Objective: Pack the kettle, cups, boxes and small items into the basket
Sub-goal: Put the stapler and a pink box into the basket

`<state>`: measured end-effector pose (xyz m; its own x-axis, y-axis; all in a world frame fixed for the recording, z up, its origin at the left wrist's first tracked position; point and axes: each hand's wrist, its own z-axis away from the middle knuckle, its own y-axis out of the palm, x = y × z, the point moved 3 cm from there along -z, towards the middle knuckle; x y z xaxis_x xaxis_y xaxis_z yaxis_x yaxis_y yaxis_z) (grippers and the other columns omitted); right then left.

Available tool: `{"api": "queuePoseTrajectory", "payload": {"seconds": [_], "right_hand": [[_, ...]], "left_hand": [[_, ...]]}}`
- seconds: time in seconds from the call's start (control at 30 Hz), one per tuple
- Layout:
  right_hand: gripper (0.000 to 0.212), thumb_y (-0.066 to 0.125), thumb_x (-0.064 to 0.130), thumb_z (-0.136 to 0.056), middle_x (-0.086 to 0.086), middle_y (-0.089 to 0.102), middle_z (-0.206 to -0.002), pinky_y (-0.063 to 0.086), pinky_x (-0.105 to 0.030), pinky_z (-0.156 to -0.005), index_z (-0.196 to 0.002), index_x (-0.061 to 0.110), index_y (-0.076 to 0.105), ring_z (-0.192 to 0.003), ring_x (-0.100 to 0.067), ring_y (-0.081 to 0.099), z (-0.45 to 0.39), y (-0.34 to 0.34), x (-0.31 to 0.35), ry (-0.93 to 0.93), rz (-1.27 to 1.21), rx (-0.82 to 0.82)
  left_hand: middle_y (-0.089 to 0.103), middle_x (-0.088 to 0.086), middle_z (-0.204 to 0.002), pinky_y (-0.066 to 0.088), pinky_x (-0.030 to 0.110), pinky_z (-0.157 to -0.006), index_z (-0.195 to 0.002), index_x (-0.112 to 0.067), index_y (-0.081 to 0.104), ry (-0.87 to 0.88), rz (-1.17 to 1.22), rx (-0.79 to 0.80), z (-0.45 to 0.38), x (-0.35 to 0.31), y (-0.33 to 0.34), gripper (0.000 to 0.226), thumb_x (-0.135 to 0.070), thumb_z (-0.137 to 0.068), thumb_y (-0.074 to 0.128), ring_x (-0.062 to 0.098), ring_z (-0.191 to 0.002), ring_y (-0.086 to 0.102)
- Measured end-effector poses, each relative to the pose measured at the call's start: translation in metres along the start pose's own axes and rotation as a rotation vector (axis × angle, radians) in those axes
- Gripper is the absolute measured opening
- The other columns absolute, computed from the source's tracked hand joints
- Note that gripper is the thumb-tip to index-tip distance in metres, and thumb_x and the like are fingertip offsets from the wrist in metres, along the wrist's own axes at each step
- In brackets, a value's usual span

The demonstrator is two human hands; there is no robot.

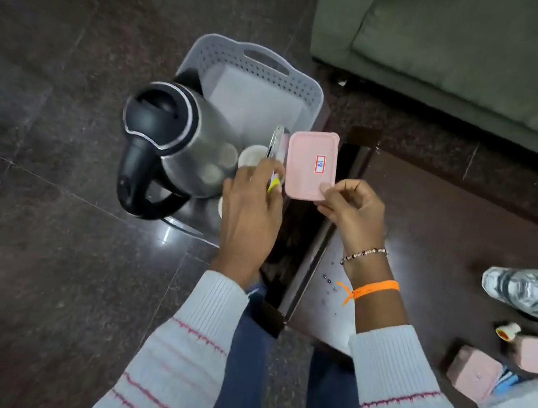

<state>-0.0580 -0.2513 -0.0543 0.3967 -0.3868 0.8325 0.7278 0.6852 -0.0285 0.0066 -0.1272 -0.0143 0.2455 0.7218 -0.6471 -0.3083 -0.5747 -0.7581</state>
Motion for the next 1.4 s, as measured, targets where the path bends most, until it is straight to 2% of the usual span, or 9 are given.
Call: {"api": "queuePoseTrajectory", "payload": {"seconds": [0.23,0.4,0.63,0.77,0.87,0.93,1.07,1.17,1.4], "right_hand": [[0.029,0.067,0.008,-0.079,-0.016,0.062,-0.082,0.054,-0.051,-0.085,-0.059,0.021,0.051,-0.083,-0.037,0.064,-0.043,0.035,0.014,0.035,0.144,-0.182],[0.028,0.067,0.011,-0.079,-0.017,0.065,-0.082,0.056,-0.050,-0.083,-0.059,0.021,0.049,-0.081,-0.036,0.068,-0.064,0.043,0.014,0.055,0.214,-0.249],[0.028,0.064,0.004,-0.081,-0.014,0.059,-0.071,0.059,-0.023,-0.056,-0.060,0.015,0.050,-0.062,-0.021,0.063,-0.083,0.056,0.013,0.052,0.176,-0.207],[0.028,0.068,0.009,-0.077,-0.017,0.064,-0.075,0.057,-0.050,-0.079,-0.057,0.018,0.052,-0.081,-0.037,0.067,-0.086,0.072,0.008,0.076,0.233,-0.216],[0.015,0.069,0.014,-0.075,-0.020,0.070,-0.084,0.055,-0.051,-0.083,-0.065,0.013,0.058,-0.084,-0.034,0.067,-0.088,0.085,0.007,0.062,0.307,-0.244],[0.005,0.067,0.011,-0.077,-0.019,0.072,-0.089,0.054,-0.047,-0.086,-0.078,0.007,0.065,-0.085,-0.030,0.067,-0.089,0.089,0.006,0.047,0.337,-0.254],[0.023,0.058,0.009,-0.083,-0.016,0.071,-0.107,0.049,-0.031,-0.095,-0.104,0.004,0.067,-0.103,-0.027,0.065,-0.097,0.092,0.003,0.081,0.444,-0.155],[0.033,0.052,0.008,-0.086,-0.018,0.064,-0.122,0.045,-0.039,-0.104,-0.117,0.002,0.061,-0.115,-0.030,0.059,-0.098,0.091,-0.004,0.131,0.454,-0.038],[0.029,0.045,0.000,-0.089,-0.023,0.065,-0.113,0.054,-0.039,-0.089,-0.113,-0.001,0.062,-0.100,-0.033,0.065,-0.073,0.061,-0.019,0.161,0.179,0.036]], "left_hand": [[0.053,0.016,-0.119,0.032,0.039,-0.095,-0.119,-0.016,0.054,-0.089,-0.302,0.102,-0.108,0.012,0.019,0.036,-0.002,-0.090,0.037,0.036,-0.110,0.046],[0.055,0.017,-0.123,0.029,0.041,-0.100,-0.119,-0.008,0.051,-0.109,-0.555,0.331,-0.149,0.041,0.046,0.037,0.001,-0.085,0.039,0.035,-0.117,0.044],[0.043,0.026,-0.133,0.037,0.042,-0.101,-0.123,0.006,0.047,-0.338,-0.297,0.437,-0.164,0.051,0.050,0.035,0.001,-0.090,0.037,0.042,-0.123,0.042],[0.061,0.025,-0.121,0.043,0.035,-0.093,-0.109,0.007,0.064,-0.395,0.132,0.277,-0.155,0.047,0.033,0.035,0.007,-0.084,0.039,0.034,-0.111,0.055],[0.066,0.024,-0.109,0.048,0.035,-0.084,-0.107,0.003,0.066,-0.361,0.343,0.228,-0.138,0.044,0.027,0.045,0.013,-0.077,0.033,0.028,-0.095,0.058],[0.065,0.024,-0.110,0.048,0.035,-0.085,-0.110,0.004,0.062,-0.328,0.352,0.246,-0.136,0.047,0.032,0.046,0.015,-0.077,0.031,0.026,-0.094,0.056],[0.060,0.023,-0.123,0.042,0.035,-0.096,-0.121,0.005,0.055,-0.302,0.212,0.306,-0.143,0.055,0.043,0.041,0.013,-0.084,0.037,0.032,-0.113,0.056],[0.062,0.023,-0.120,0.043,0.032,-0.093,-0.118,0.005,0.058,-0.264,0.131,0.384,-0.143,0.058,0.049,0.043,0.016,-0.081,0.038,0.032,-0.112,0.056],[0.059,0.016,-0.126,0.037,0.031,-0.104,-0.118,-0.003,0.061,-0.199,0.147,0.176,-0.106,0.035,0.035,0.041,0.010,-0.084,0.042,0.027,-0.118,0.054]]}}
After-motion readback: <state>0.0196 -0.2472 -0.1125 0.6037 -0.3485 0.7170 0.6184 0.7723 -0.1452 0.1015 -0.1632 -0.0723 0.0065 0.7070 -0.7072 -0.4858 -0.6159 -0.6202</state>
